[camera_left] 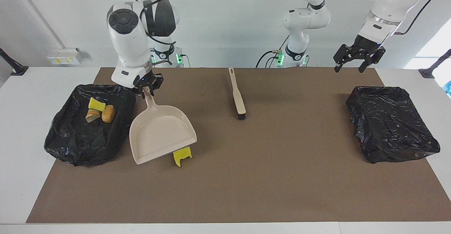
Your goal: Sweep and dump trash in bin
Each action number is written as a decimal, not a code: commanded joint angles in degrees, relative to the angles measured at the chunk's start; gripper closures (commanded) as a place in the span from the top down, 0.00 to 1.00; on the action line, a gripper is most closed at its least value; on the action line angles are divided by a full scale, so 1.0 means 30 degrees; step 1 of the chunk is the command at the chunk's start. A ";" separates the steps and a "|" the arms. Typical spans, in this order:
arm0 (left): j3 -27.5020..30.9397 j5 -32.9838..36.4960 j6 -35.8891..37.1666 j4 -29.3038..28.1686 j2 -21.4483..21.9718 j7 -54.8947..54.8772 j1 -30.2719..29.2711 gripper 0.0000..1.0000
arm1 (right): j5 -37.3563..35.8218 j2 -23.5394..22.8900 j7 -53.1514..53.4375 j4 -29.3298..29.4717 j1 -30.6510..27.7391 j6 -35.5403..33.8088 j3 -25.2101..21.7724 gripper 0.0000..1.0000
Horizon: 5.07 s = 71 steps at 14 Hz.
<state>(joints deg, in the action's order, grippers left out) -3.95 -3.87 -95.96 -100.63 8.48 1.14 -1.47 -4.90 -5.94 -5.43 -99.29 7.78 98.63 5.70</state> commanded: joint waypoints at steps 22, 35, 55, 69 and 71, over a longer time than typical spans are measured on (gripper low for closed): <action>-0.0117 0.0264 0.0670 -0.0002 -0.0482 0.0207 -0.0155 1.00 | 0.1280 -0.7750 1.2387 0.5381 0.6697 0.5855 -0.0113 1.00; -0.0117 0.0264 0.0787 -0.0119 -0.0482 0.0207 -0.0154 1.00 | 0.3737 -0.0106 1.2384 -0.4510 0.8274 0.6521 -0.0113 1.00; -0.0264 0.1202 0.3307 0.0907 0.0309 0.0588 -0.0154 1.00 | 0.6088 0.0544 1.2124 -0.9297 1.1939 0.9166 -0.0113 0.64; -0.0293 0.1173 0.3190 0.0379 0.0602 0.0588 -0.0125 1.00 | 0.6147 0.3794 1.2474 -0.8037 0.7960 0.1059 -0.0259 0.00; -0.0264 0.1173 0.3218 0.0408 0.0631 0.0676 0.0079 1.00 | 0.6147 0.4029 1.2475 -0.8038 0.6847 -0.0321 -0.0260 0.00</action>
<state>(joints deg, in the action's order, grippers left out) -4.72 -0.92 -86.00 -97.90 8.92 2.31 -1.76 12.28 4.97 31.51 -122.88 31.29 100.44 4.52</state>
